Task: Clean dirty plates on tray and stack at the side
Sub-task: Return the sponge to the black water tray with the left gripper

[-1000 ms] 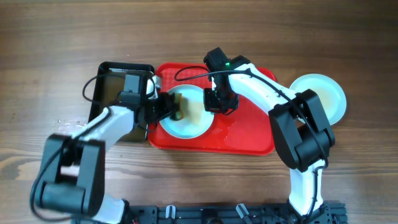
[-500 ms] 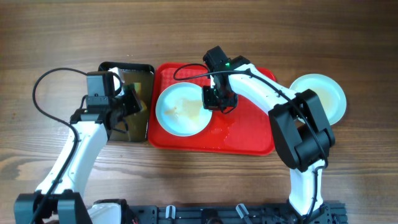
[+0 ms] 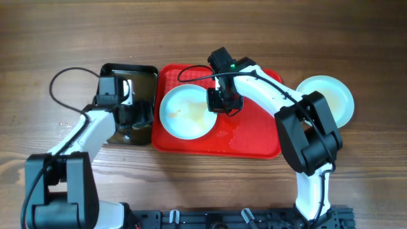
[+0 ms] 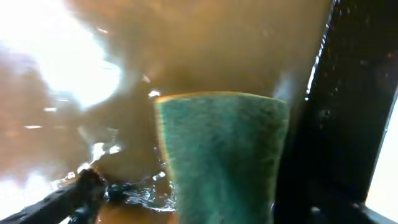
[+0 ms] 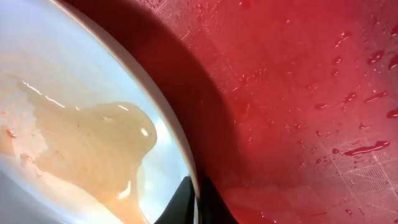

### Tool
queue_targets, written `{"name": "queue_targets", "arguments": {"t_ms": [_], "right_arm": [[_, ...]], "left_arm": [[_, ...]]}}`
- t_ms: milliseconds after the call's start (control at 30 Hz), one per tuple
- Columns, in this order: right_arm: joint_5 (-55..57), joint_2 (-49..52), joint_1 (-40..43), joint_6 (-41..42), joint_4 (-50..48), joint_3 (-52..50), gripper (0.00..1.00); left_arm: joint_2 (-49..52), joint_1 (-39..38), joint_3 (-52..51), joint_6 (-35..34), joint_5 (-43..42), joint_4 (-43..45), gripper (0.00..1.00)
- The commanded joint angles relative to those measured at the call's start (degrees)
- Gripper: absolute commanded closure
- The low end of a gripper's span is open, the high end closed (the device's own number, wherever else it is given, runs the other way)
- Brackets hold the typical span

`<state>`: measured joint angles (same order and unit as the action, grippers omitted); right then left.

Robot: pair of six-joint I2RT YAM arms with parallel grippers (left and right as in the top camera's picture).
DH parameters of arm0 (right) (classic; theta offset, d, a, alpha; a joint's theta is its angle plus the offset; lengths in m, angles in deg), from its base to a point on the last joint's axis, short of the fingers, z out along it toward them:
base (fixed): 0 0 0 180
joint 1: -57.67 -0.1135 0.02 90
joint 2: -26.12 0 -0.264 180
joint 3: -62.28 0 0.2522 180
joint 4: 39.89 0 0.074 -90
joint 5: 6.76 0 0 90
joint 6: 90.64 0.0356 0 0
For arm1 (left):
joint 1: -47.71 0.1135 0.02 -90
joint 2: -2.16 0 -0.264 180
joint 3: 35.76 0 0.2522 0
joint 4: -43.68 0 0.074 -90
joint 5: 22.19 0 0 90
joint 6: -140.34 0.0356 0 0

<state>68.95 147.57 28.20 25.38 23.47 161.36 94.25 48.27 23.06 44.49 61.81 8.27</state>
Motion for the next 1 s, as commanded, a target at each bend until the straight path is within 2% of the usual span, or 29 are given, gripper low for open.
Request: {"name": "queue_targets", "arguments": {"t_ms": [0,133,467,533,700,767,833,900,933,967], "right_arm": [[2.7,2.1,-0.2,-0.3,-0.7,-1.0,0.89],[2.6,2.1,-0.2,-0.1,-1.6,-1.0,0.88],[2.6,2.1,-0.2,-0.1,-0.9,-1.0,0.89],[2.6,2.1,-0.2,-0.1,-0.8,-1.0,0.89],[2.6,2.1,-0.2,-0.1,-0.7,-1.0,0.89],[2.6,2.1,-0.2,-0.1,-0.7,-1.0,0.89],[2.6,2.1,-0.2,-0.2,-0.7,-1.0,0.89],[2.6,2.1,-0.2,-0.1,-0.7,-1.0,0.90],[2.6,2.1,-0.2,-0.1,-0.5,-1.0,0.90],[2.6,2.1,-0.2,-0.1,-0.5,-1.0,0.90]], "left_arm": [[-5.0,-0.4,1.4,0.9,-0.9,0.7,0.00],[-6.1,-0.4,1.4,0.9,-0.9,1.0,0.00],[1.3,-0.4,1.3,1.0,-0.3,7.2,0.02],[3.0,-0.4,1.3,0.9,-0.3,8.9,0.08],[5.5,-0.4,1.3,1.0,-0.3,10.8,0.40],[5.6,-0.4,1.3,1.0,-0.3,10.8,0.44],[5.6,-0.4,1.3,1.0,-0.3,10.8,0.57],[5.6,-0.4,1.4,1.0,-0.3,10.8,0.64],[5.6,-0.4,1.4,1.0,-0.3,10.8,0.78],[5.6,-0.4,1.4,1.0,-0.3,10.8,0.96]]}}
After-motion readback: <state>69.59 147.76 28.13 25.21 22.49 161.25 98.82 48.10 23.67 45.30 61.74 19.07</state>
